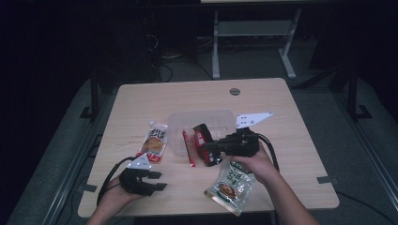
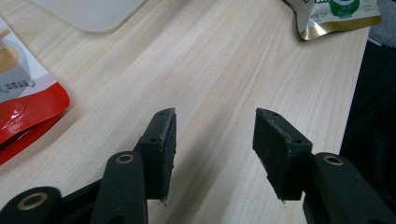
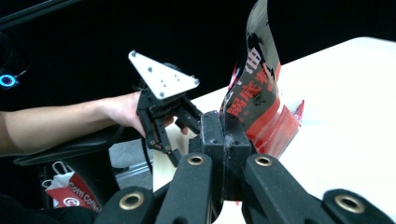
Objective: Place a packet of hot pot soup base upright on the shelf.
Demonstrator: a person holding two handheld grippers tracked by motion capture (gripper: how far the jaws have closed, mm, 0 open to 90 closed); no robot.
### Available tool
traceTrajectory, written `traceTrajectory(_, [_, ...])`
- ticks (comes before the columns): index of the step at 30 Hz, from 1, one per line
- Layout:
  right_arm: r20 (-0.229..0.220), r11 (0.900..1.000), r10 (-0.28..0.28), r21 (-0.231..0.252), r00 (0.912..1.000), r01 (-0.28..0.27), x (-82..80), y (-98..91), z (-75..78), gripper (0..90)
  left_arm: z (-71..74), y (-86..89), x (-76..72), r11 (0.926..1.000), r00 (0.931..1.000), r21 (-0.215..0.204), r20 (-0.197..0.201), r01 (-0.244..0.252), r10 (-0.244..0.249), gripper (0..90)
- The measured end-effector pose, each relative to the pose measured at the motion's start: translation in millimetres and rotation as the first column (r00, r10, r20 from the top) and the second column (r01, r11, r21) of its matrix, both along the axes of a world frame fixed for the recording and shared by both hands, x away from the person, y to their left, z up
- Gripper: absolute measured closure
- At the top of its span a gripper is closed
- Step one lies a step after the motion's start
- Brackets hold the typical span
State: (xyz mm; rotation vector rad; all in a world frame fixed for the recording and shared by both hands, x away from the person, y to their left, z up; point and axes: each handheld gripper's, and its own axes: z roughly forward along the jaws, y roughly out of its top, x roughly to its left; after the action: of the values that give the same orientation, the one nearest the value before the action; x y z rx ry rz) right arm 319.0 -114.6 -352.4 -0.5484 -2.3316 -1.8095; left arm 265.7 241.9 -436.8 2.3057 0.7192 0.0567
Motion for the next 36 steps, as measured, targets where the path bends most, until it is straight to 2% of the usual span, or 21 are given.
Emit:
traceTrajectory(7, [0.015, 0.9976, -0.065, 0.025, 0.9978, 0.064, 6.4, -20.9, 12.1, 90.0, -1.0, 2.7, 0.9, 0.9999, 0.9999, 0.002, -0.001, -0.015, 0.015, 47.7])
traceTrajectory(12, [0.027, 0.9934, -0.110, 0.036, 0.9936, 0.109, 11.3, -32.7, 17.4, 90.0, -1.7, 4.7, 1.5, 0.9998, 0.9998, 0.002, 0.001, -0.020, 0.020, 46.7])
traceTrajectory(13, [0.028, 0.9904, -0.133, 0.042, 0.9908, 0.131, 14.2, -38.1, 18.7, 90.0, -1.7, 5.5, 2.0, 0.9998, 0.9998, 0.009, 0.001, -0.020, 0.020, 46.4])
traceTrajectory(15, [0.028, 0.9892, -0.140, 0.048, 0.9898, 0.138, 15.5, -40.3, 18.7, 90.0, -1.9, 5.5, 1.8, 0.9996, 0.9997, 0.005, -0.002, -0.026, 0.026, 46.2])
traceTrajectory(16, [0.021, 0.9840, -0.171, 0.053, 0.9850, 0.170, 19.3, -47.1, 17.9, 90.0, -2.1, 6.0, 1.8, 0.9997, 0.9997, 0.003, -0.001, -0.025, 0.025, 46.1])
traceTrajectory(18, [0.022, 0.9832, -0.176, 0.052, 0.9841, 0.175, 20.1, -48.3, 17.5, 90.0, -2.1, 6.3, 1.8, 0.9997, 0.9997, 0.005, 0.000, -0.024, 0.024, 46.0])
traceTrajectory(19, [0.018, 0.9786, -0.202, 0.044, 0.9793, 0.201, 23.2, -53.4, 15.0, 90.0, -2.5, 6.5, 1.9, 0.9996, 0.9997, 0.006, 0.001, -0.026, 0.026, 45.9])
traceTrajectory(20, [0.018, 0.9786, -0.202, 0.044, 0.9793, 0.201, 23.2, -53.4, 15.0, 90.0, -2.5, 6.5, 1.9, 0.9996, 0.9997, 0.006, 0.001, -0.026, 0.026, 45.9])
traceTrajectory(24, [0.008, 0.9687, -0.246, 0.036, 0.9692, 0.246, 27.5, -63.9, 9.4, 90.0, -2.9, 7.1, 1.8, 0.9996, 0.9996, 0.005, 0.001, -0.029, 0.029, 45.8])
traceTrajectory(31, [-0.002, 0.9579, -0.287, 0.005, 0.9579, 0.287, 32.6, -71.5, 1.2, 90.0, -3.0, 8.4, 2.5, 0.9996, 0.9997, 0.015, -0.002, -0.024, 0.024, 45.8])
traceTrajectory(36, [-0.017, 0.9532, -0.302, -0.003, 0.9531, 0.302, 35.6, -73.4, -5.2, 90.0, -3.8, 8.5, 2.1, 0.9994, 0.9995, 0.010, -0.006, -0.032, 0.032, 45.8])
